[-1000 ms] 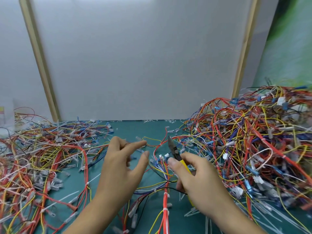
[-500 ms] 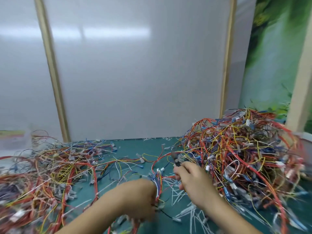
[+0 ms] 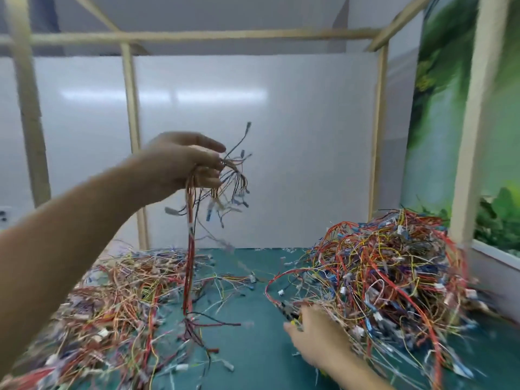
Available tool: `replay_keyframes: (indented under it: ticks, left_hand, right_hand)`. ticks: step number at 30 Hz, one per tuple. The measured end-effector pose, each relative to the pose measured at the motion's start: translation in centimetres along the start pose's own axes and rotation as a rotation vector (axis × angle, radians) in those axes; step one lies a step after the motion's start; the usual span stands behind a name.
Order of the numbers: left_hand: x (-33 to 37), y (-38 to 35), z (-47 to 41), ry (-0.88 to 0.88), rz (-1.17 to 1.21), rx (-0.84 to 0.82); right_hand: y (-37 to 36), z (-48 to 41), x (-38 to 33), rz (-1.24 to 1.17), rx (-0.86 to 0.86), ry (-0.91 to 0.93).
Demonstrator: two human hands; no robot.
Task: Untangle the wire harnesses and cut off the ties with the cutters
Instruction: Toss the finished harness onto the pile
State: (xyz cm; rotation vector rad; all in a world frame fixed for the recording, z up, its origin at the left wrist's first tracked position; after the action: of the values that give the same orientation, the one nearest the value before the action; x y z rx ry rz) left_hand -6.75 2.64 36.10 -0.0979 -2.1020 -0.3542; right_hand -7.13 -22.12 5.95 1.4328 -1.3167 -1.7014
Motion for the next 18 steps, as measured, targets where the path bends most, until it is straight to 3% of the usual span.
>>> replay_keyframes:
  ticks: [6, 8, 11, 13, 15, 18]
  left_hand:
    - [3.7, -0.9, 0.6, -0.028, 0.235, 0.092]
    - [3.6, -1.8, 1.0, -0.026, 0.32, 0.095]
    - [2.6, -2.9, 1.5, -0.024, 0.417, 0.131]
    - [1.6, -3.9, 1.6, -0.013, 0.479, 0.173]
    - [0.8, -5.0, 1.3, -0.012, 0.546, 0.229]
    - [0.6, -5.9, 0.7, -0.015, 0.607, 0.308]
  right_hand:
    - [-0.6, 0.3, -0.8, 0.186, -0.04, 0.086]
    - [1.1, 0.7, -2.2, -0.078, -0.028, 0.19]
    - [6.4, 3.2, -4.5, -0.813, -0.014, 0.259]
    - [9.5, 5.5, -7.5, -1.129, -0.193, 0.367]
    - [11.0, 8.2, -11.0, -1.1, -0.397, 0.449]
    - [11.8, 11.5, -13.4, -0.862, -0.419, 0.56]
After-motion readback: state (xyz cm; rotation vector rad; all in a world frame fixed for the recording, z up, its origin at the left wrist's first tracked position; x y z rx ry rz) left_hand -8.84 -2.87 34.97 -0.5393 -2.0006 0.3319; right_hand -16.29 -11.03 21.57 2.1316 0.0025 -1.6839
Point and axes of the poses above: each hand's wrist, its own z-axis away from the middle knuckle, its own y-axis out of the back of the hand, x = y × z, the point moved 6 cm from there along -z, towards the middle knuckle, and after that the axes turned 6 degrees about -y, right-handed, at the moved point
